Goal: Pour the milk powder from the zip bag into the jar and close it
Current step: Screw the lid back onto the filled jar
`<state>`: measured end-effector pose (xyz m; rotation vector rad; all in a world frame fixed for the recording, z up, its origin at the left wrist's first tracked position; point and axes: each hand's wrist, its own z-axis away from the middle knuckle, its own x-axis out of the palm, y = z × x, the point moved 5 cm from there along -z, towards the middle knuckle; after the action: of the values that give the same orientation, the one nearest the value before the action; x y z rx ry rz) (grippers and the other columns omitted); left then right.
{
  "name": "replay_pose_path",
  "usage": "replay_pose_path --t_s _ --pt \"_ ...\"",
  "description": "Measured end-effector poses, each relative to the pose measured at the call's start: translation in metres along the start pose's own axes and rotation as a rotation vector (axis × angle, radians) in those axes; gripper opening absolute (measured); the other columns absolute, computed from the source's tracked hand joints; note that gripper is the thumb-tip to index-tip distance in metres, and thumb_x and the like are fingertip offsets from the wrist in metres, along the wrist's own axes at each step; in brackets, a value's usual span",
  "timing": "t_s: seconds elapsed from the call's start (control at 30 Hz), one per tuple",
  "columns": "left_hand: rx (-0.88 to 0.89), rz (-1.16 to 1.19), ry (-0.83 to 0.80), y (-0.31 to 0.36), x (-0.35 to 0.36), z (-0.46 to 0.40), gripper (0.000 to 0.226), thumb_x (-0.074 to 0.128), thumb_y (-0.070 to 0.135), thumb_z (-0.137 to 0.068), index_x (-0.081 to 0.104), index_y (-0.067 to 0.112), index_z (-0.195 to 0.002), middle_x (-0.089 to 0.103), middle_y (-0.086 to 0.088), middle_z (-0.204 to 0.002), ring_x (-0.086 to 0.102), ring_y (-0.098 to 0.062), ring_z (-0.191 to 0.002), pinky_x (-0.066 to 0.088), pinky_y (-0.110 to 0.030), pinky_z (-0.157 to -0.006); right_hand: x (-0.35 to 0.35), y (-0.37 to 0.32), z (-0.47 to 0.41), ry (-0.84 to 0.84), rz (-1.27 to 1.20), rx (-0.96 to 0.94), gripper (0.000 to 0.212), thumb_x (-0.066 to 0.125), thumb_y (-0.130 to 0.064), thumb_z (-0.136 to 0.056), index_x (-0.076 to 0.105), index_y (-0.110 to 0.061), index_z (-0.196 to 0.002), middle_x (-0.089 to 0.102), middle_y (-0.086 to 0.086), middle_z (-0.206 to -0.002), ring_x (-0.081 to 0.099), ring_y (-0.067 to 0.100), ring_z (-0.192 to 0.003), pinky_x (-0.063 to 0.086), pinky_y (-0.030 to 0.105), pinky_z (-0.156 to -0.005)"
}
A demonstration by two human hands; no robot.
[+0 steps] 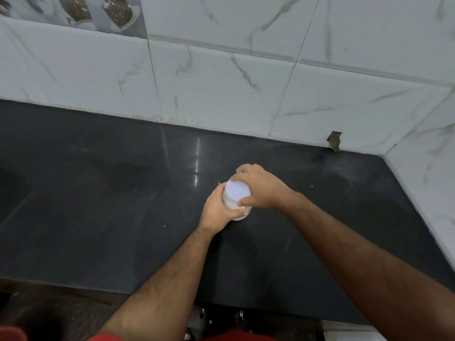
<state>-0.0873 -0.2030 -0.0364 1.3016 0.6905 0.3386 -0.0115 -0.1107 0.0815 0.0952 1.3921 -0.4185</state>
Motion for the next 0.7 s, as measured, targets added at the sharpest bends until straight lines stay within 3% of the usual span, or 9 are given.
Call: replay_pose_path --t_s 0.1,0.2,0.37,0.43,0.57,0.63,0.7 --pt "-0.002 -0.010 0.002 -0.001 0.000 0.000 0.085 0.093 0.041 -0.047 0.048 0.046 -0.118 0.065 0.021 -0.114 0.062 -0.001 -0.106 0.052 -0.023 -0.086 0.000 -0.006 -0.013 -0.163 0.151 -0.005 0.077 0.080 -0.029 -0.075 0.046 -0.025 -0.144 0.051 0.001 -0.140 0.048 0.026 -0.126 0.049 0.040 -0.094" --pt "-0.002 -0.020 0.001 -0.002 0.000 -0.002 0.088 0.094 0.037 -0.049 0.050 0.039 -0.125 0.065 0.016 -0.120 0.062 -0.008 -0.111 0.055 -0.033 -0.095 0.000 -0.010 -0.021 -0.200 0.269 -0.049 0.063 0.076 -0.024 -0.078 0.052 -0.024 -0.136 0.056 0.003 -0.128 0.055 0.027 -0.116 0.046 0.035 -0.077" --pt "-0.005 -0.037 0.007 -0.003 0.000 -0.002 0.092 0.095 0.037 -0.049 0.050 0.034 -0.129 0.064 0.014 -0.122 0.061 -0.011 -0.113 0.054 -0.035 -0.096 -0.003 -0.011 -0.025 -0.255 0.223 -0.061 0.058 0.074 -0.016 -0.078 0.056 -0.021 -0.133 0.058 0.005 -0.125 0.060 0.026 -0.108 0.055 0.043 -0.087" --pt "-0.004 -0.038 0.006 -0.003 0.000 -0.002 0.091 0.095 0.037 -0.049 0.050 0.036 -0.128 0.064 0.014 -0.122 0.061 -0.010 -0.113 0.054 -0.033 -0.095 -0.001 -0.011 -0.027 -0.248 0.225 -0.059 0.057 0.076 -0.017 -0.077 0.057 -0.020 -0.131 0.059 0.004 -0.122 0.060 0.025 -0.105 0.055 0.040 -0.084" --pt "0.002 -0.030 0.003 -0.001 0.000 -0.001 0.086 0.093 0.039 -0.048 0.048 0.043 -0.121 0.063 0.019 -0.116 0.061 -0.007 -0.109 0.053 -0.027 -0.090 0.002 -0.009 -0.031 -0.204 0.238 -0.015 0.044 0.075 -0.025 -0.076 0.062 -0.017 -0.117 0.061 0.002 -0.102 0.058 0.020 -0.087 0.044 0.031 -0.065" --pt "0.004 -0.023 0.002 -0.001 0.000 -0.001 0.085 0.092 0.040 -0.048 0.047 0.046 -0.120 0.063 0.022 -0.114 0.062 -0.004 -0.106 0.053 -0.025 -0.088 0.002 -0.007 -0.033 -0.171 0.243 0.035 0.039 0.072 -0.037 -0.076 0.065 -0.016 -0.108 0.062 -0.001 -0.090 0.060 0.020 -0.081 0.046 0.031 -0.061" --pt "0.008 -0.015 0.008 -0.002 0.000 -0.001 0.083 0.091 0.040 -0.048 0.048 0.048 -0.118 0.065 0.021 -0.113 0.063 -0.002 -0.104 0.054 -0.027 -0.086 0.002 -0.003 -0.035 -0.123 0.258 0.111 0.040 0.067 -0.055 -0.078 0.064 -0.016 -0.086 0.059 -0.003 -0.073 0.058 0.020 -0.069 0.041 0.029 -0.052"
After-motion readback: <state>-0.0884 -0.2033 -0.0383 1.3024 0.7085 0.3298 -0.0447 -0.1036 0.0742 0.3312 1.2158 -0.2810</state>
